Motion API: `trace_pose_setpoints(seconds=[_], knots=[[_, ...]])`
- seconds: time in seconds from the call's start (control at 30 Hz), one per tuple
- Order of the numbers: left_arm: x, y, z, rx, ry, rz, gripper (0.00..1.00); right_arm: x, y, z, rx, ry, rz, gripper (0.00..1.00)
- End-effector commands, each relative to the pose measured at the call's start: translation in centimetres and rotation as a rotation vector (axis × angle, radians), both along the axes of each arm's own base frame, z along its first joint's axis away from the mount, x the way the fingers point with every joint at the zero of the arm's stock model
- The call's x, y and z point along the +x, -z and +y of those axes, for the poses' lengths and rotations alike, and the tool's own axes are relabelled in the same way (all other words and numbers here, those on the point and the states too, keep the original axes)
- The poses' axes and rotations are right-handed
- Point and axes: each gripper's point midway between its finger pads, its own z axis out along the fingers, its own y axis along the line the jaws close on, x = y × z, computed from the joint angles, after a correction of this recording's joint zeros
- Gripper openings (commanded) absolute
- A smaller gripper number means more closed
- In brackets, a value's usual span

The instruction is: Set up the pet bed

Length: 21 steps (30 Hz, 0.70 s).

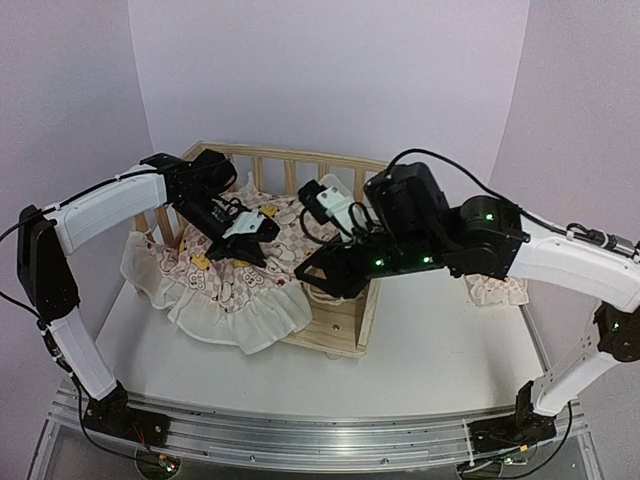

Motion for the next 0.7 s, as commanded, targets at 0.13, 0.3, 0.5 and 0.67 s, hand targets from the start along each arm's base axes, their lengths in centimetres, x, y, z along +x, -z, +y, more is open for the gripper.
trace_pose_setpoints(seconds=[0.13,0.3,0.5,0.67], knots=[[1.9,2.5,5.2,0.129,0.002,-0.129,0.0,2.3,5.9,0.2,-0.173,0.202,-0.059,0.32],[2.5,4.2,6.7,0.176,0.001,-0.158,0.0,5.4,9.5,-1.3,-0.387,0.34,-0.088,0.33],[2.2,4.1,6.7,0.155,0.001,-0.151,0.0,7.7,11.9,0.2,-0.484,0.367,-0.067,0.33],[2.2,3.8,6.6,0.138,-0.01,-0.157,0.0,9.2,14.8,0.5,-0.552,0.352,-0.039,0.39]])
